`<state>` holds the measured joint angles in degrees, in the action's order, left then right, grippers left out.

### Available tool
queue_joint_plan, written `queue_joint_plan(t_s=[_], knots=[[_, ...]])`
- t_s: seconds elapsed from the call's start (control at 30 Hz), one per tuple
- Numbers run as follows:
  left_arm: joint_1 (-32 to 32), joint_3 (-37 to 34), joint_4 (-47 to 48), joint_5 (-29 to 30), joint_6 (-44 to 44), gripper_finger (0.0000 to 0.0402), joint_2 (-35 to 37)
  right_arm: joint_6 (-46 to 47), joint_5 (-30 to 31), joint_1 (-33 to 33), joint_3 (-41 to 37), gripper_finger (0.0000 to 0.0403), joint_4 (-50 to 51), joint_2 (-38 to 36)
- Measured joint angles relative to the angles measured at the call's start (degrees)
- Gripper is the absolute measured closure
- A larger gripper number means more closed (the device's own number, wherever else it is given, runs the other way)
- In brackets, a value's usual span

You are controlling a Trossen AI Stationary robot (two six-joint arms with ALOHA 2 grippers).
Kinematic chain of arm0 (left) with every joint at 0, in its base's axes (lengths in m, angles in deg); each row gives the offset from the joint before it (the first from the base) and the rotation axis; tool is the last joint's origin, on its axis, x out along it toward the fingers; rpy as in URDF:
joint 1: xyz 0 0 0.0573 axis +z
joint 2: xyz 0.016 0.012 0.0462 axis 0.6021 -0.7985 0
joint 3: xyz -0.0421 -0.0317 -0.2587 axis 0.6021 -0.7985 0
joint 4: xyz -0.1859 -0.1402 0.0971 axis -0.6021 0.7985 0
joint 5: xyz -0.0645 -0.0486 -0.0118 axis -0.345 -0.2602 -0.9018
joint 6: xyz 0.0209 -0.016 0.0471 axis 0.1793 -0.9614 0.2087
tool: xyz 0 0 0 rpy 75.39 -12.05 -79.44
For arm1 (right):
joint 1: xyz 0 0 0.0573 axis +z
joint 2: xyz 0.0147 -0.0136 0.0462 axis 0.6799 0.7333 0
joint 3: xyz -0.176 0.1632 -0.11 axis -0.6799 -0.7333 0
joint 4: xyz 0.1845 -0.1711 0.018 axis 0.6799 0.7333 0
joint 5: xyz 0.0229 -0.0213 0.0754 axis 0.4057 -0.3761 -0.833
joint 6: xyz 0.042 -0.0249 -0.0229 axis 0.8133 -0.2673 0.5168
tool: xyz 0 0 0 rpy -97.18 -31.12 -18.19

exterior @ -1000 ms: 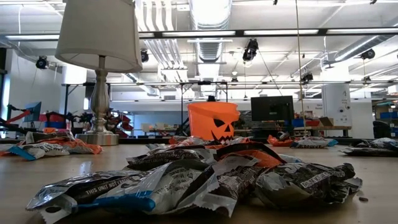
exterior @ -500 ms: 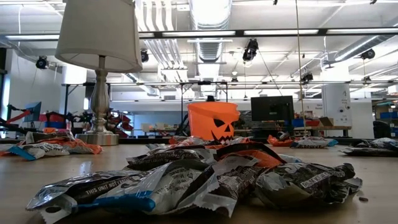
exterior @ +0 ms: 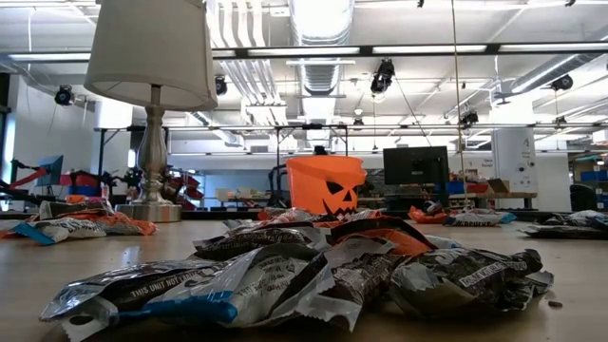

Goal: Organize candy in baskets
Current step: Put the white chocolate into the purple bucket

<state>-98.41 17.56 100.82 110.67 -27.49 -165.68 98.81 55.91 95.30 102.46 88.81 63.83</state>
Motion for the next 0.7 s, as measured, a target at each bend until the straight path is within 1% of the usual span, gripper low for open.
queue_joint_plan(t_s=[0.17,0.27,0.37,0.5,0.6,0.7], knots=[[0.0,0.0,0.0,0.0,0.0,0.0304,0.0,6.3,4.2,-0.2,-2.2,0.0257,2.7,2.0],[0.0,0.0,0.0,0.0,0.0,0.0304,0.0,10.6,6.1,-1.7,-4.1,0.0257,3.9,2.2],[0.0,0.0,0.0,0.0,0.0,0.0304,0.0,14.2,5.9,-4.1,-7.1,0.0257,4.1,2.1],[0.0,0.0,0.0,0.0,0.6,0.0304,0.0,16.1,4.7,-7.8,-10.7,0.0257,4.0,2.2],[0.0,0.0,0.0,0.3,0.6,0.0304,0.0,18.9,4.0,-11.6,-12.6,0.0257,3.9,2.2],[0.0,0.0,0.0,0.3,0.6,0.0304,0.0,23.8,3.1,-15.7,-14.2,0.0257,3.9,2.2]])
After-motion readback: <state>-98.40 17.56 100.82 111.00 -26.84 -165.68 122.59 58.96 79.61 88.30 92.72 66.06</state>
